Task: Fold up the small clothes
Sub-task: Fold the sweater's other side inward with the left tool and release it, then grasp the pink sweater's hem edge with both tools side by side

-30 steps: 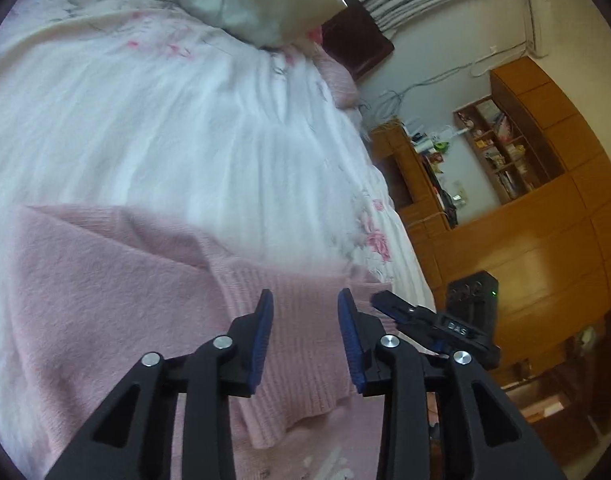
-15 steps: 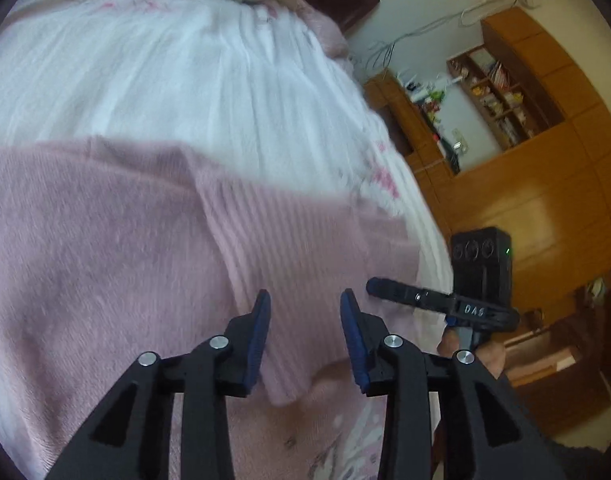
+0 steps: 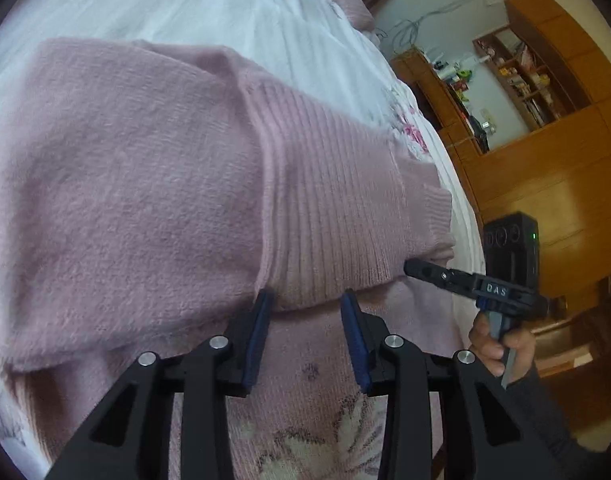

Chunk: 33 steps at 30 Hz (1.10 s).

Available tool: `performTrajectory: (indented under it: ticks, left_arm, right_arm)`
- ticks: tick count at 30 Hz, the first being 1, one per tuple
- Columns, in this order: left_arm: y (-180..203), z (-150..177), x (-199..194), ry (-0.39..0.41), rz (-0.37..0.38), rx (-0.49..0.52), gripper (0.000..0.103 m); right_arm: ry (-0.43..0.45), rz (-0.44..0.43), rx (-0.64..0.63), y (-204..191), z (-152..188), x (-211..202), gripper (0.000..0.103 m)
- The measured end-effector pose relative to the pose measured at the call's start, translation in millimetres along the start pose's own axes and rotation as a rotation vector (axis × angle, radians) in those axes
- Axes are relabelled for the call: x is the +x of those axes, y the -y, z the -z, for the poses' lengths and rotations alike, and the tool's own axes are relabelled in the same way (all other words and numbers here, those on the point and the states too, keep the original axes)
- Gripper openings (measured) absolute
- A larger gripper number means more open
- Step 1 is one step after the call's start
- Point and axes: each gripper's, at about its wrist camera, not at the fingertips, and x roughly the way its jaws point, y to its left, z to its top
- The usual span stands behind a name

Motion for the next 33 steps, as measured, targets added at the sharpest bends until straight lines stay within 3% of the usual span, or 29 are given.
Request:
performTrajectory:
  ticks: [1, 4, 7, 10, 13, 16, 21, 24, 31, 33]
  left_arm:
    - [1.5, 4.8, -13.8, 0.026, 0.010, -0.010, 0.053]
    - [4.9, 41.7, -64.9, 0.080, 0.081, -0.036, 0.076]
    - [-1.1, 111.8, -118.1, 0.095, 0.092, -0.027, 0.078]
    - [-21.0, 191.9, -159.9, 0.110, 0.029, -0.041, 0.080]
    - [-51.5, 265.9, -176.5, 0.083, 0.011, -0.118, 0.080]
    - [-77.5, 319.3, -171.7, 0.053, 0.000, -0.192, 0.080]
    - [-97.2, 345.4, -152.1, 0.027, 0.045, -0.261, 0.080]
    - [-91.1, 341.3, -144.0, 0.022, 0.044, -0.252, 0.080]
    - [-73.0, 332.6, -121.6, -0.059, 0.053, -0.198, 0.080]
    - [-67.6, 335.5, -121.9, -0.063, 0.099, -0.192, 0.080]
  right_arm:
    - [0.030, -0.021, 0.004, -1.9, 11.4, -19.6, 0.032]
    - [0.058, -0.071, -0.011, -3.7, 62.1, -72.7, 0.049]
    - [0.025, -0.040, -0.007, 12.2, 130.9, -112.7, 0.054]
    - [0.003, 0.028, 0.016, 39.9, 201.6, -145.9, 0.054]
    - [-0.032, 0.053, 0.065, 68.9, 260.0, -160.8, 0.054]
    - [-0.055, 0.062, 0.097, 89.9, 294.5, -160.9, 0.054]
    - [-0.070, 0.016, 0.099, 86.5, 302.2, -141.8, 0.054]
    - [-0.093, 0.041, 0.076, 82.4, 300.9, -125.6, 0.054]
    - [-0.121, -0.002, 0.073, 83.7, 309.4, -116.8, 0.056]
    - [-0.125, -0.019, 0.071, 88.0, 312.8, -121.5, 0.056]
